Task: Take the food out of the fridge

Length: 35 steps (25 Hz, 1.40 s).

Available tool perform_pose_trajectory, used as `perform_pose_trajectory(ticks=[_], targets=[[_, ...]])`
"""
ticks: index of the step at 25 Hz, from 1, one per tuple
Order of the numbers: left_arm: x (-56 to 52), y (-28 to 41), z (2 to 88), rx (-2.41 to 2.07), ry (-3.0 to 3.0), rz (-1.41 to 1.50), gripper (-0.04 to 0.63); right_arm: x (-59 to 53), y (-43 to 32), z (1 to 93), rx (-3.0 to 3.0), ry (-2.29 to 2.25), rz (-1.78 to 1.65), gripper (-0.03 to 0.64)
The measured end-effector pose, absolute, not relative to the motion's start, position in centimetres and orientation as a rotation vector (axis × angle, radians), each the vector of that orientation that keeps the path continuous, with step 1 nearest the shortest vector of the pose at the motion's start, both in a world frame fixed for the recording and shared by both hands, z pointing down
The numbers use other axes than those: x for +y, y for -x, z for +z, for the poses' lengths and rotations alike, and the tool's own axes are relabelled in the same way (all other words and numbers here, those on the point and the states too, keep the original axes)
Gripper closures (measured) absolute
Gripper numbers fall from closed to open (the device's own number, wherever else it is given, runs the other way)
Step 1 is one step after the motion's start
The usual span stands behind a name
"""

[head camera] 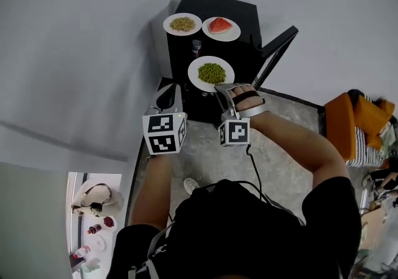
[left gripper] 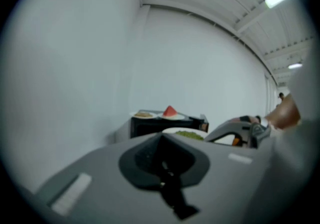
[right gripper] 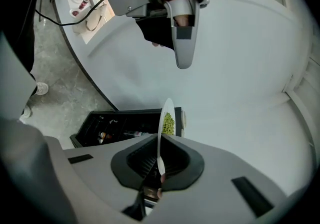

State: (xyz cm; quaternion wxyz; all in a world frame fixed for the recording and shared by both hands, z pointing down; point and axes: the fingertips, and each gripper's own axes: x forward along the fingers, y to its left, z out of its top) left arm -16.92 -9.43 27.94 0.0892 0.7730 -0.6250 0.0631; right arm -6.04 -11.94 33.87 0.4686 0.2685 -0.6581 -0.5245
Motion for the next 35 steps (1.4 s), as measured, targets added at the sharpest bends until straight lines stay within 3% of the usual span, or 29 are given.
perform_pose_trajectory(ticks=[15,35], targets=[[-11.4,7.7,24.5,-1.710,-2.461,0.136,0.595,-14.7,-3.7,27.8,-1.446,-0.819,-1.244,0.607],[-11.5,6.2,25.0,-1.696,-2.471,0.157,0.594,-14.8,-4.3,27.8,-1.464,-0.823,-1.237,0.607]])
